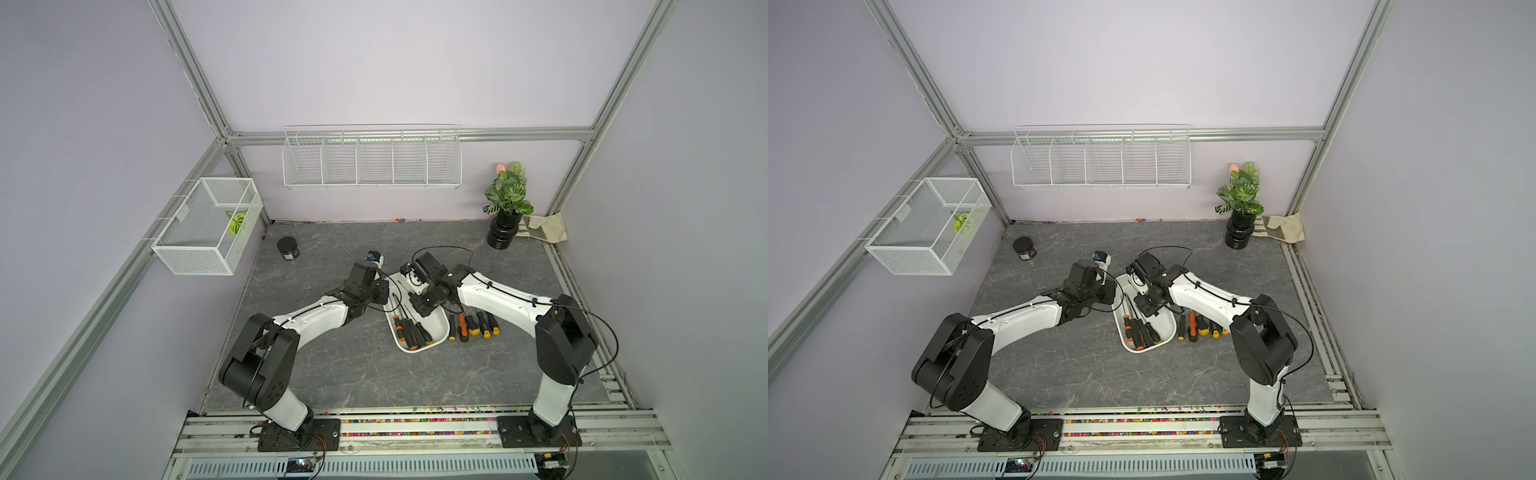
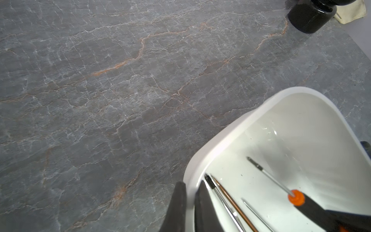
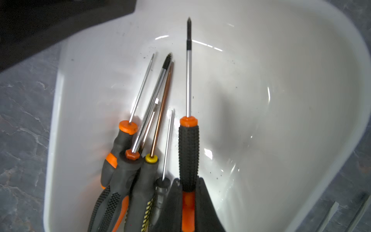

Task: Take out the screwdriver from the storage box
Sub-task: Pick up the screwdriver from the storage box, then place the screwdriver at the center of the board.

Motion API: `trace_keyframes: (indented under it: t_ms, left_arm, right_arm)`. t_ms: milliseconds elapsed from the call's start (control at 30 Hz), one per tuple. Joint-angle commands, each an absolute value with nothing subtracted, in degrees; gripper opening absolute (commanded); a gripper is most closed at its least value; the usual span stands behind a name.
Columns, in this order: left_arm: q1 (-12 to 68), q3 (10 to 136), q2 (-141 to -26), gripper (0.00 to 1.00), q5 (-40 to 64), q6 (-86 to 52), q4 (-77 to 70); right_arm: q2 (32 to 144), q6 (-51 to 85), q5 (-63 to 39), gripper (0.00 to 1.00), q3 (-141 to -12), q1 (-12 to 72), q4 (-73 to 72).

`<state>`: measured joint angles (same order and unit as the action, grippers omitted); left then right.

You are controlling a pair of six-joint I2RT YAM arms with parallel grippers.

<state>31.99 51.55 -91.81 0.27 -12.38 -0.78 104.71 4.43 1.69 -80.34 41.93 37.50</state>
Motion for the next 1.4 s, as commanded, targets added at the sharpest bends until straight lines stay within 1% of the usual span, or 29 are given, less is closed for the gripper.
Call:
trace_keyframes:
  t_ms: [0,267,367,500,633,733,867,1067,1233,1367]
  left_arm:
    - [32.1,52.3,-90.8,0.0,-0.4,-11.5,-2.1]
    - [32.0,52.3,-91.1,0.0,-0.4,-11.5,-2.2]
    - [32.0,52.3,-90.8,0.0,-0.4,-11.4,-2.0]
    - [32.0,52.4,-90.6,0.0,-0.4,-11.5,-2.0]
    - [32.1,52.2,-90.1,0.0,-0.5,-11.5,-1.7]
    - [32.1,52.2,-90.0,0.0,-0.6,-11.5,-1.7]
    - [32.1,52.2,-90.2,0.0,-0.4,-11.6,-1.8]
    - [32.0,52.1,-91.1,0.0,0.5,-12.1,-3.3]
    - [32.0,52.2,-92.5,0.0,1.2,-12.2,-4.2]
    - [32.0,51.6,-92.5,0.0,1.1,-11.9,-4.6]
  right_arm:
    - [100.7,6.5,0.9,0.0,-77.7,40.2,39.4]
    - [89.1,7.0,-0.7,0.0,-72.4,36.7,41.9]
    - [84.5,8.3,3.5,0.0,-70.1,35.4,43.1]
    - [81.8,7.6,3.0,0.0,-67.8,30.4,46.3]
    - [78.4,7.0,0.8,0.0,-63.6,26.7,44.6]
    - [78.8,6.2,1.7,0.0,-61.1,23.4,44.3]
    - [79.6,7.2,-1.5,0.0,-57.7,18.9,41.6]
    - [83.3,7.9,-0.6,0.0,-57.1,13.3,39.1]
    - [85.5,9.3,2.1,0.0,-55.3,12.5,36.4]
    - [86.5,8.9,7.7,0.0,-54.3,12.2,35.3]
